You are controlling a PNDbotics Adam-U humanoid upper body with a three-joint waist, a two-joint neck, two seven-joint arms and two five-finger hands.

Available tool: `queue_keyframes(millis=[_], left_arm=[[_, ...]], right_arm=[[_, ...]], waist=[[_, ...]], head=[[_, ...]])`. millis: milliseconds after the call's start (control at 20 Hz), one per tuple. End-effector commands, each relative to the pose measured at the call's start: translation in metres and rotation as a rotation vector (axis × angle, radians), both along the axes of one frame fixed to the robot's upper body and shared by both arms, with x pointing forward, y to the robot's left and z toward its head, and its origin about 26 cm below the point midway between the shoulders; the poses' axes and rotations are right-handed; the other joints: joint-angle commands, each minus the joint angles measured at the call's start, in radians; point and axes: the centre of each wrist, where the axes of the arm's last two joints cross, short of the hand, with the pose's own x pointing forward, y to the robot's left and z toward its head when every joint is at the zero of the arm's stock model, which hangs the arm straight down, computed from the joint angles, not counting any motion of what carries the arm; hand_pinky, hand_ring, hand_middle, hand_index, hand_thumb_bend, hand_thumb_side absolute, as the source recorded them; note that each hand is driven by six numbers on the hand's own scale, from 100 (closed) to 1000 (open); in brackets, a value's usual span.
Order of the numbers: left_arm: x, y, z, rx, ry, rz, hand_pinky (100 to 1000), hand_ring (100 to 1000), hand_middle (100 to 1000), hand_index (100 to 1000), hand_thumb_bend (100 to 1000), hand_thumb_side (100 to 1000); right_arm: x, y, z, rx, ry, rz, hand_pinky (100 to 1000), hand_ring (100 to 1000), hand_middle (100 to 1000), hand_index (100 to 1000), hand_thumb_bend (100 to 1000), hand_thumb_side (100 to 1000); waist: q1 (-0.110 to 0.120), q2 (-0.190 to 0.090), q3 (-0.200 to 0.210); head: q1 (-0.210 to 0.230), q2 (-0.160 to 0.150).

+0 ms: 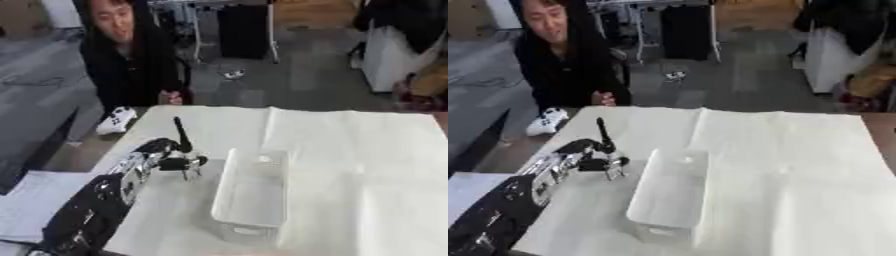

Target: Pick up objects on the table and place them in the box.

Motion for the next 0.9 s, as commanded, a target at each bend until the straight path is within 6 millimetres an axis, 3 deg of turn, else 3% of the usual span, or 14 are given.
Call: queue_keyframes(millis=[50, 550, 650, 900], left_arm=[[0.005, 0.007, 0.016, 0.018, -0.054, 0.018, 801, 800, 836, 916, 531, 924], [0.002, 0.011, -0.006, -0.053, -0.059, 0.076, 771, 786, 849, 988, 535, 881], [0.001, 0.011, -0.01, -0.066, -0.051, 0.079, 783, 803, 892, 1000, 563, 862], [0.002, 0.01, -0.012, -0.086, -0.049, 0.069, 791, 806, 895, 1000, 630, 891]], right_arm=[[-0.002, 0.003, 0.008, 0.0, -0.032, 0.014, 376, 387, 479, 914, 427, 1000], [-0.002, 0.005, 0.01, 0.009, -0.039, 0.022, 376, 387, 479, 915, 426, 1000], [-0.002, 0.005, 0.01, 0.01, -0.04, 0.023, 375, 387, 479, 916, 427, 1000], [-0.002, 0.005, 0.01, 0.01, -0.04, 0.024, 375, 386, 479, 917, 427, 1000]], waist=[[-0.004, -0.007, -0.001], [-0.008, -0.001, -0.011], [-0.008, 0.0, -0.013], [-0.008, 0.003, -0.015]], head=[[0.015, -0.009], [0.029, -0.032], [0.032, -0.035], [0.033, -0.035]])
